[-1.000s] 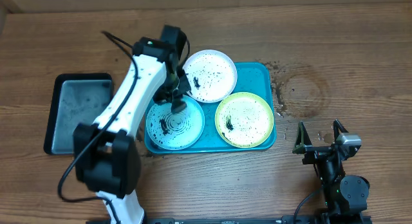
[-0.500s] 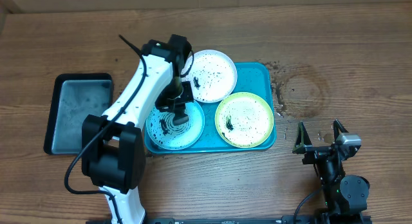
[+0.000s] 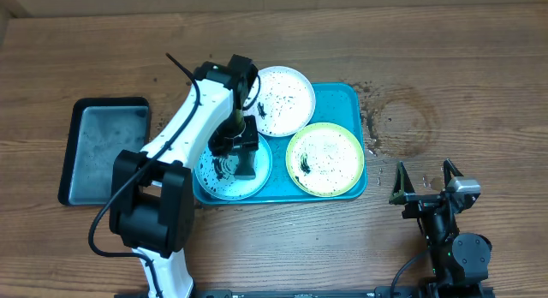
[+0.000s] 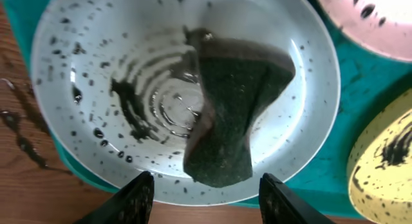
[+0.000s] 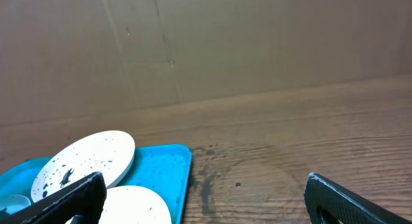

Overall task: Clean dirty plates on tray and stack at the side
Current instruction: 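Move the sponge over the light-blue plate and press it down, then raise the right gripper from rest and move it toward the blue tray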

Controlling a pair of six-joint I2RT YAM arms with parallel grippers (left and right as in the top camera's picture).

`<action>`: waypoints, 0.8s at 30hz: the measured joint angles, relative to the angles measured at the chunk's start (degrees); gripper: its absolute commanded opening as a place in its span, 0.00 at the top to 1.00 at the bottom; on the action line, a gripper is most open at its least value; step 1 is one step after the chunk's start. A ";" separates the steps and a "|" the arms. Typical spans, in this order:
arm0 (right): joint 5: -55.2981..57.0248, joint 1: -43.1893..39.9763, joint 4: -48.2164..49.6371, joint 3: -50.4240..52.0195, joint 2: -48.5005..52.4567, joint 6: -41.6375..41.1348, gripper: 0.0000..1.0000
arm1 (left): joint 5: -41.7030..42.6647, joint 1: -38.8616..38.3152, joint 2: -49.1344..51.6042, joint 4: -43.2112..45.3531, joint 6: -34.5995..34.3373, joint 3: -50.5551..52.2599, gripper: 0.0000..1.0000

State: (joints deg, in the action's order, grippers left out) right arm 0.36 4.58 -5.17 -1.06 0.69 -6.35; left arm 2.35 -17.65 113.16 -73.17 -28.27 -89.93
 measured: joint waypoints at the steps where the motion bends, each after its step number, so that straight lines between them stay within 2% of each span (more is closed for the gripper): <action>1: 0.00 0.00 0.00 0.00 0.00 0.00 0.00 | -0.04 0.76 -0.17 -0.09 0.02 -1.14 0.45; 6: 0.04 0.02 0.07 0.00 0.00 0.04 0.00 | -0.44 4.39 -5.14 1.44 0.42 -5.68 0.46; 8: 0.52 0.00 0.33 0.00 0.00 0.17 0.00 | -0.48 5.68 -9.22 3.58 0.70 -6.62 0.42; 9: 0.74 0.00 0.55 0.00 0.00 0.17 0.00 | -0.63 6.25 -11.15 4.22 0.92 -6.95 0.32; 10: 0.94 0.00 1.77 0.00 0.00 -0.02 0.00 | -0.72 6.69 -12.98 4.72 1.29 -7.26 0.08; 11: 0.81 0.00 3.50 0.00 -0.02 -0.37 0.00 | -0.92 6.95 -14.95 5.16 1.66 -7.61 0.06; 14: -1.84 0.00 7.72 0.00 -0.04 -3.23 0.00 | -1.05 7.02 -18.08 4.90 1.53 -8.61 0.00; 18: -5.07 0.00 15.72 0.00 -0.02 -6.36 0.00 | -0.98 6.86 -17.49 2.89 1.70 -8.76 0.00; 21: -6.91 0.02 29.29 0.02 -0.09 -7.98 0.00 | -0.63 6.88 -15.65 2.29 1.70 -8.72 0.00; 24: -7.69 0.00 41.64 0.00 -0.11 -6.14 0.00 | 0.24 6.86 -14.32 1.99 1.70 -8.68 0.00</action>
State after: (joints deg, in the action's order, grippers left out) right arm -7.33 4.58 36.47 -1.06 0.58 -12.49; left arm 2.59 -10.79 98.85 -71.18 -26.57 -98.61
